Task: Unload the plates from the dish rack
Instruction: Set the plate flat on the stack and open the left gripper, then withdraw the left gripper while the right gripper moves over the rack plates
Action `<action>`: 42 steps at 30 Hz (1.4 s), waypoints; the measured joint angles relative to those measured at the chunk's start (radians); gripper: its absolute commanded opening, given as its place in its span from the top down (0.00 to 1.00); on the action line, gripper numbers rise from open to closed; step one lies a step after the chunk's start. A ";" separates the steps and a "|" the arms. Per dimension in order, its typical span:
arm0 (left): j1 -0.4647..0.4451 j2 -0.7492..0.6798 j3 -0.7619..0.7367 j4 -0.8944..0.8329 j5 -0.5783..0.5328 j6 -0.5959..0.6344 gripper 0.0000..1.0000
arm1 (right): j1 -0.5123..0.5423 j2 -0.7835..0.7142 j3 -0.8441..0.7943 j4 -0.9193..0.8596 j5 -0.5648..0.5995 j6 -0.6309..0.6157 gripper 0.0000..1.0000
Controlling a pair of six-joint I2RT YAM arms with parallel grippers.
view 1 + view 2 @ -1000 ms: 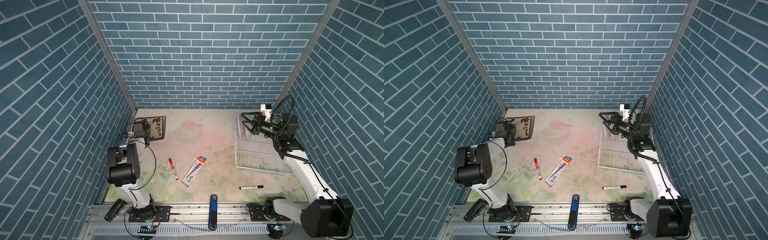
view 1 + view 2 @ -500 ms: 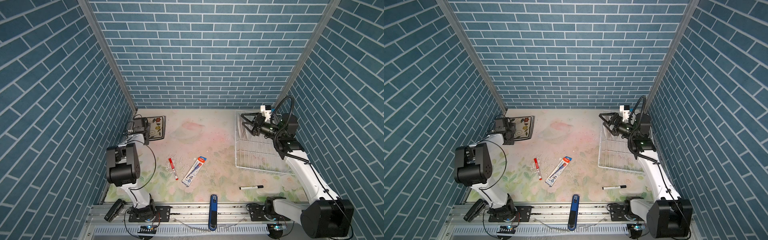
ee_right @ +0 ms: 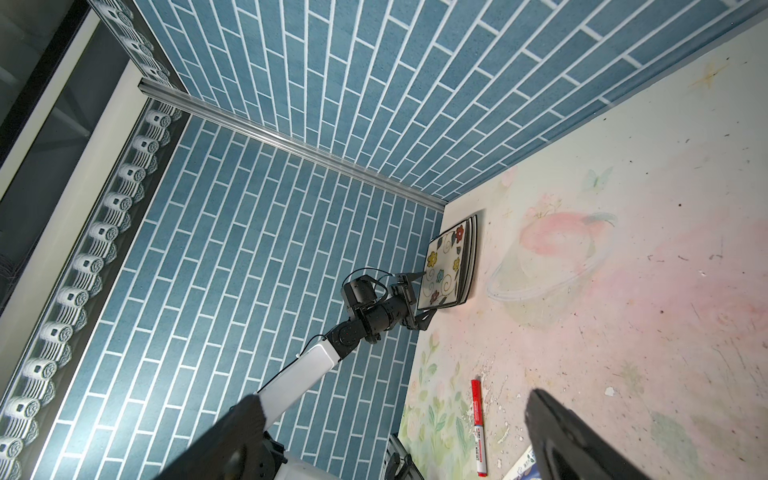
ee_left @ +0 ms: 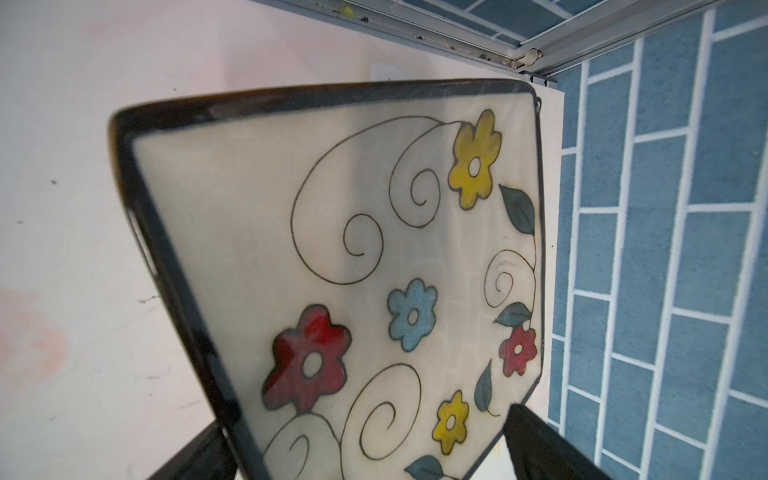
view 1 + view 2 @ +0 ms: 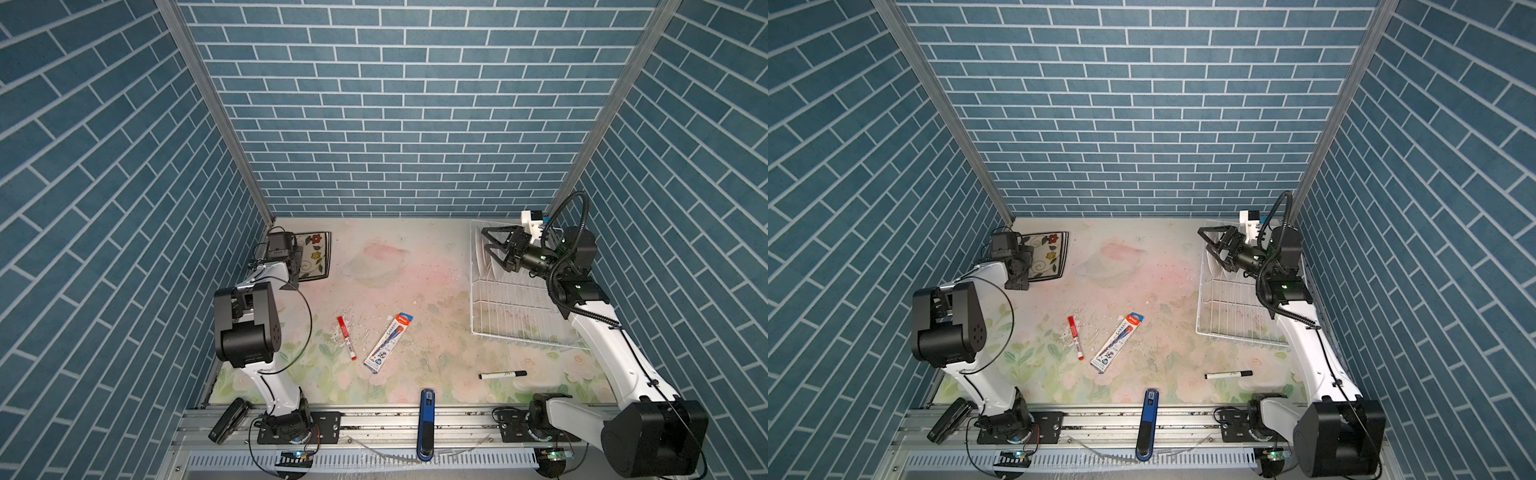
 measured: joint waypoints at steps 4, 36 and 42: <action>-0.001 0.000 0.001 -0.003 0.001 0.004 0.00 | -0.001 0.000 0.000 0.000 0.000 0.000 0.01; -0.008 -0.134 -0.086 -0.145 -0.084 0.037 0.00 | -0.023 -0.031 0.000 -0.048 -0.001 -0.017 0.01; -0.026 -0.265 -0.175 -0.164 -0.129 0.089 0.00 | -0.034 -0.067 0.017 -0.200 0.017 -0.129 0.01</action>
